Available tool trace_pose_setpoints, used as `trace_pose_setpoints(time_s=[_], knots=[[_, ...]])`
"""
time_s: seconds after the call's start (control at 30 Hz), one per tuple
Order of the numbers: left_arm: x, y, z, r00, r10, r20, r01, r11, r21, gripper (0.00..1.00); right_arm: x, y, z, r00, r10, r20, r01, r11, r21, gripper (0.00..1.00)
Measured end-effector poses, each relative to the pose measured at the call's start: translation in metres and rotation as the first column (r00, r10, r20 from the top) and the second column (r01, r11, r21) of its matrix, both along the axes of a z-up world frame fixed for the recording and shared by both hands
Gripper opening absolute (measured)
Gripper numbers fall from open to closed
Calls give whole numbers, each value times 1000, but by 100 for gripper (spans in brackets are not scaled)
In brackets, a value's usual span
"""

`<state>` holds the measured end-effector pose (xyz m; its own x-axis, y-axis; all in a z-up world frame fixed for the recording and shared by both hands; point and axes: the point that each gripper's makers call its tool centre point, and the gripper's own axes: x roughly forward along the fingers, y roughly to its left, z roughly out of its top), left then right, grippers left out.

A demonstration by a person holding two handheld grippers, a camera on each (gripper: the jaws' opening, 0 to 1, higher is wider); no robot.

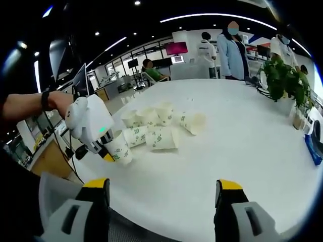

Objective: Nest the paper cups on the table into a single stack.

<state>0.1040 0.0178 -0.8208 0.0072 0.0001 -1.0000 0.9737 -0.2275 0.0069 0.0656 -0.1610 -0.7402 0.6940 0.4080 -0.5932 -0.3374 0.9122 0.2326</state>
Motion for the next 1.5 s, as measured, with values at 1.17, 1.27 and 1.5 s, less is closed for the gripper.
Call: trace_pose_setpoints(time_s=[1.17,1.27,1.5], knots=[[2,2,15,1000,12,-3,-12,998,-69,23,1,6,-3,1000,17,1,-17,1000,10,87],[1,1,21,1000,27,-5,-27,996,-91,24,1,8,-3,1000,21,1,-21,1000,11,87],[2,4,29,998,66,-11,-67,989,-133,25,3,11,-2,1000,23,4,-23,1000,16,87]])
